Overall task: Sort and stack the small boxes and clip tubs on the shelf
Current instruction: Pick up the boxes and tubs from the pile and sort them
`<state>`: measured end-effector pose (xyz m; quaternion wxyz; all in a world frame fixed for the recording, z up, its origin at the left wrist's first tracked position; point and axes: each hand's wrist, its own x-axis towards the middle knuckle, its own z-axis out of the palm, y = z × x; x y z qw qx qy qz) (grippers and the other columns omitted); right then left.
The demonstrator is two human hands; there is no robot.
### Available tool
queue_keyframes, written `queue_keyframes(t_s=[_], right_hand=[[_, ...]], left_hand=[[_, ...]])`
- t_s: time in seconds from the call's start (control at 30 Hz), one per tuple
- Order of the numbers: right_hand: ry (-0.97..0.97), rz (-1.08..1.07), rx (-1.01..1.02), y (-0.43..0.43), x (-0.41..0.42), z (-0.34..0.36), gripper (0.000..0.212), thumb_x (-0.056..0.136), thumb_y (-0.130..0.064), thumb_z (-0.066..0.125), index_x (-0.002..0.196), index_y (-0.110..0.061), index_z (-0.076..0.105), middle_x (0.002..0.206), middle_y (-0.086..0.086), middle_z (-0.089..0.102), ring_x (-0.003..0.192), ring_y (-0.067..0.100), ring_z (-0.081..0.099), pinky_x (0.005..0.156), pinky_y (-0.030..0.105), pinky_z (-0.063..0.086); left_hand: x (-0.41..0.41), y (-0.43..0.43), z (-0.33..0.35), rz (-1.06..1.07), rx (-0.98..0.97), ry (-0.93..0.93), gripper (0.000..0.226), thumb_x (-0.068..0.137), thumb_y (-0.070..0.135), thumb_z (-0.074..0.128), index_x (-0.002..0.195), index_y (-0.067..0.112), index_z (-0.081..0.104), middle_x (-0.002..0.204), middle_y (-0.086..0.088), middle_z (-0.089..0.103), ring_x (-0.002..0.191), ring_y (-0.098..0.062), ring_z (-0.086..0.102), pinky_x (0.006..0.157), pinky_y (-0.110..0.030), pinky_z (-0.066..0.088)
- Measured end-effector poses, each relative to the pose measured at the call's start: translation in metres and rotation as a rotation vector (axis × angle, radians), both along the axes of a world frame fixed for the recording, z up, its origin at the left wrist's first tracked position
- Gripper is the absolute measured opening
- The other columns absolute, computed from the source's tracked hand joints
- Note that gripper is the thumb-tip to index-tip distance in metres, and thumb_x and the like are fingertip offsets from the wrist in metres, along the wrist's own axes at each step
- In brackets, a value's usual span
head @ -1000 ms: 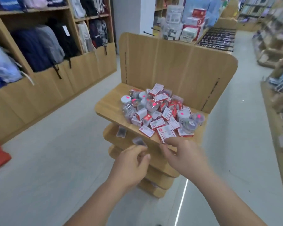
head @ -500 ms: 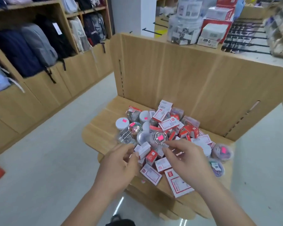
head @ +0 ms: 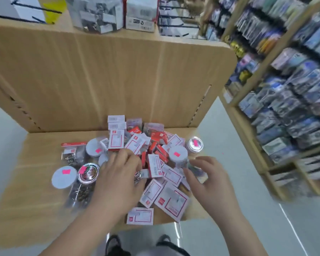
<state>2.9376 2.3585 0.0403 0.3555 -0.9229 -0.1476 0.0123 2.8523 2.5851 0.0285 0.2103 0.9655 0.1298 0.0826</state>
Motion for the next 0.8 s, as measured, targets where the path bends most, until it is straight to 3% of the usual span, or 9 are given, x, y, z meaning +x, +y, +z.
queue_keyframes(t_s=[0.1, 0.2, 0.33, 0.47, 0.6, 0.7, 0.8], right_hand=[[0.07, -0.067, -0.08, -0.006, 0.002, -0.01, 0.038, 0.086, -0.038, 0.075, 0.122, -0.027, 0.068, 0.123, -0.017, 0.049, 0.104, -0.008, 0.044, 0.082, 0.019, 0.04], [0.133, -0.077, -0.099, -0.007, 0.009, -0.02, 0.045, 0.086, -0.038, 0.075, 0.128, -0.026, 0.064, 0.13, -0.013, 0.051, 0.106, -0.001, 0.052, 0.083, 0.023, 0.044], [0.212, -0.07, -0.042, -0.013, 0.018, -0.029, 0.052, 0.079, -0.038, 0.08, 0.125, -0.043, 0.055, 0.121, -0.019, 0.054, 0.092, -0.005, 0.058, 0.077, 0.027, 0.053], [0.204, -0.066, 0.007, -0.022, 0.024, -0.025, 0.053, 0.074, -0.042, 0.081, 0.12, -0.043, 0.054, 0.113, -0.022, 0.065, 0.098, 0.001, 0.063, 0.079, 0.036, 0.057], [0.136, -0.016, 0.194, -0.015, 0.024, 0.014, 0.051, 0.075, -0.035, 0.085, 0.12, -0.039, 0.061, 0.105, -0.022, 0.07, 0.094, -0.001, 0.065, 0.078, 0.024, 0.054], [0.121, 0.151, 0.316, 0.019, 0.015, 0.053, 0.042, 0.072, -0.032, 0.087, 0.105, -0.045, 0.063, 0.096, -0.028, 0.069, 0.081, 0.0, 0.066, 0.066, 0.013, 0.05], [0.155, 0.343, 0.397, 0.069, 0.005, 0.071, 0.046, 0.076, -0.019, 0.086, 0.107, -0.043, 0.063, 0.093, -0.023, 0.071, 0.077, -0.003, 0.066, 0.064, 0.007, 0.047]], left_hand=[[0.001, 0.002, 0.003, -0.02, -0.01, 0.058, 0.036, 0.073, 0.028, 0.08, 0.095, 0.032, 0.051, 0.108, 0.013, 0.041, 0.101, -0.014, 0.039, 0.077, -0.035, 0.046], [-0.001, 0.003, 0.003, -0.002, -0.027, 0.073, 0.042, 0.072, 0.022, 0.076, 0.104, 0.032, 0.051, 0.113, 0.013, 0.037, 0.109, -0.015, 0.039, 0.078, -0.032, 0.045], [-0.004, 0.003, 0.002, 0.087, -0.066, 0.066, 0.049, 0.072, 0.025, 0.083, 0.106, 0.033, 0.049, 0.108, 0.014, 0.043, 0.104, -0.014, 0.045, 0.078, -0.032, 0.042], [-0.01, -0.004, 0.013, 0.24, -0.394, -0.018, 0.057, 0.07, 0.042, 0.09, 0.108, 0.047, 0.049, 0.111, 0.026, 0.055, 0.101, 0.002, 0.059, 0.083, -0.029, 0.051], [-0.019, -0.016, 0.033, 0.278, -0.575, -0.097, 0.064, 0.062, 0.055, 0.092, 0.113, 0.051, 0.053, 0.112, 0.032, 0.061, 0.103, 0.018, 0.056, 0.08, -0.012, 0.045], [-0.031, -0.011, 0.04, 0.344, -0.621, -0.18, 0.066, 0.056, 0.071, 0.083, 0.113, 0.052, 0.056, 0.109, 0.031, 0.064, 0.103, 0.014, 0.057, 0.079, -0.016, 0.049], [-0.054, 0.014, 0.047, 0.439, -0.576, -0.235, 0.058, 0.058, 0.075, 0.078, 0.109, 0.056, 0.057, 0.106, 0.036, 0.064, 0.097, 0.008, 0.061, 0.073, -0.02, 0.052]])
